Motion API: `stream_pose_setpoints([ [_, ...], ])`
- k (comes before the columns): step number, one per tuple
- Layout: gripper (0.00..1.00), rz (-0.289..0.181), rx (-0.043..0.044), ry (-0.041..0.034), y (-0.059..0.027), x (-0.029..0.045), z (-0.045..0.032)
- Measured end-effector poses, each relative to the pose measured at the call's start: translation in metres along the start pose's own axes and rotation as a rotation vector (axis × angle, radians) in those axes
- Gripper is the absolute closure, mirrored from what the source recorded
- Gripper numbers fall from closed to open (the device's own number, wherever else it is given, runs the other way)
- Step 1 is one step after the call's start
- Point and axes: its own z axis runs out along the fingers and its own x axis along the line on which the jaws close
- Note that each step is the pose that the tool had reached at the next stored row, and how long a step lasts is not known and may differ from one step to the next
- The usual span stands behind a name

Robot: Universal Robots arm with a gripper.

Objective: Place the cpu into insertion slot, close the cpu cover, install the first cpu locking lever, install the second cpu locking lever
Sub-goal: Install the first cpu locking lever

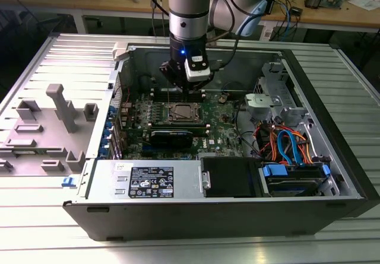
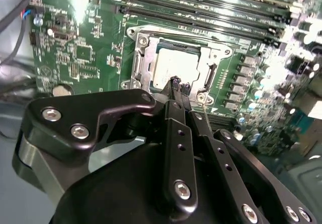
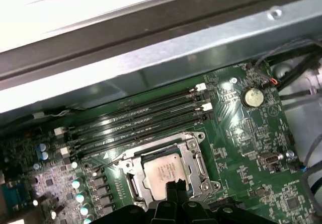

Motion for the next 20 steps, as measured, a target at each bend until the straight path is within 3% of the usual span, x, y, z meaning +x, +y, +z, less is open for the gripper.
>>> stream_pose_setpoints([
  [4,0.89,-0.068,-0.0022,-0.0005,-0.0003,0.0008,0.0],
  [11,0.89,-0.099,-0.0033,-0.0007,-0.0044,0.0154,-0.0005],
  [14,0.89,-0.112,-0.0037,-0.0008,-0.0048,0.0171,-0.0005],
  [20,0.89,-0.254,-0.0085,-0.0018,-0.0049,0.0173,-0.0002],
])
